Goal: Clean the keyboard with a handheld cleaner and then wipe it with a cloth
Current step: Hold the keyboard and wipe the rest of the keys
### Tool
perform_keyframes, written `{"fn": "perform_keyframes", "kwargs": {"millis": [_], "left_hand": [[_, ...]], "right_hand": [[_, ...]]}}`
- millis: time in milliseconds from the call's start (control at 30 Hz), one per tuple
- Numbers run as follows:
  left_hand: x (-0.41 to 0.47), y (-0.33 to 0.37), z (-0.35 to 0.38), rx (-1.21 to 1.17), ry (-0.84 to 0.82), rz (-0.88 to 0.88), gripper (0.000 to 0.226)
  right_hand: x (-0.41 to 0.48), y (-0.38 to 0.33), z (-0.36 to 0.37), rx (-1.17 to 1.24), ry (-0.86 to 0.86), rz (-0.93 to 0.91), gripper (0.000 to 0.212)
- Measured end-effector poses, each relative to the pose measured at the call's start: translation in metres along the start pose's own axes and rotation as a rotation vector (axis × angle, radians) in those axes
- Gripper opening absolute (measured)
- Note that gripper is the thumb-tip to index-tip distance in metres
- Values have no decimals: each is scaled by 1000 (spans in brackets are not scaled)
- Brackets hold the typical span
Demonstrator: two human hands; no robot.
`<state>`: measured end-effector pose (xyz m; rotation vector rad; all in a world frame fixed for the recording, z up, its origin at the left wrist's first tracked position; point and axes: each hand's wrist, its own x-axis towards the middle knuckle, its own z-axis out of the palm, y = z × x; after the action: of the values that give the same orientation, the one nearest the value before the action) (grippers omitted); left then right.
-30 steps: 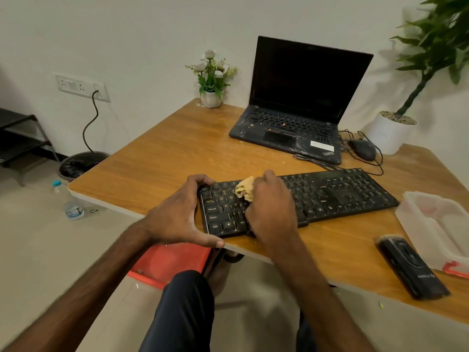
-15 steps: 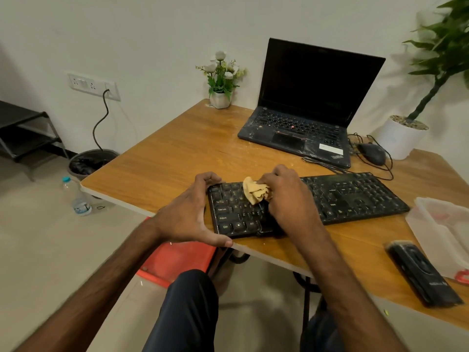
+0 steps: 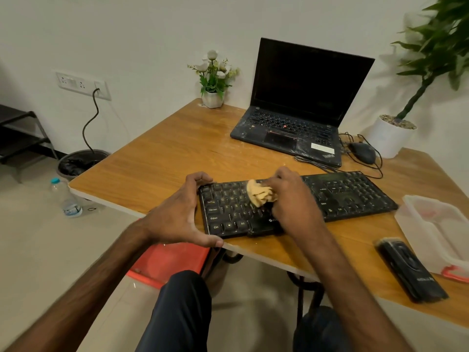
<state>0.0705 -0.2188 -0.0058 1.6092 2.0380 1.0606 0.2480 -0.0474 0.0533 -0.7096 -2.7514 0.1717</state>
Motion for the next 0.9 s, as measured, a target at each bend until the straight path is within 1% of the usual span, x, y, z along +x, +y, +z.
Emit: {"fn": "perform_keyframes", "kwargs": {"millis": [100,167,233,333,400,433,533,633,733,833,900], "left_hand": [[0,1,1,15,10,-2,116],[1,2,2,26,9,3,115],[2,2,1,32,5,10,113],[1,2,0,29,4,13,113],[0,1,0,15,1,18,113],[0,0,0,6,-3,21,113],[-1,-1,-1,-10,-8,17,112],[-1,0,-1,-3,-9,12,112],[0,2,-1,5,-18,12,112],[0,3,-1,-13,-32,1,113],[0,3,-1,-19,-25,-8,115]], "right_hand": [[-3,30,-13,-53,33,196,50],[-3,22,-12,-68,46,246,49],[-3,-3,-5,-71,40,183,46],[-6,-45,10,-24,20,-7,42],[-8,-53,14,-23,14,-123,43],[-8,-49,13,-21,13,-138,44],[-3,-14,3,-42,-5,-40,48],[0,23,-10,-99,31,141,51],[5,27,-12,-105,62,253,47],[12,-6,-1,-19,33,219,34],[17,-41,12,67,0,110,35]]}}
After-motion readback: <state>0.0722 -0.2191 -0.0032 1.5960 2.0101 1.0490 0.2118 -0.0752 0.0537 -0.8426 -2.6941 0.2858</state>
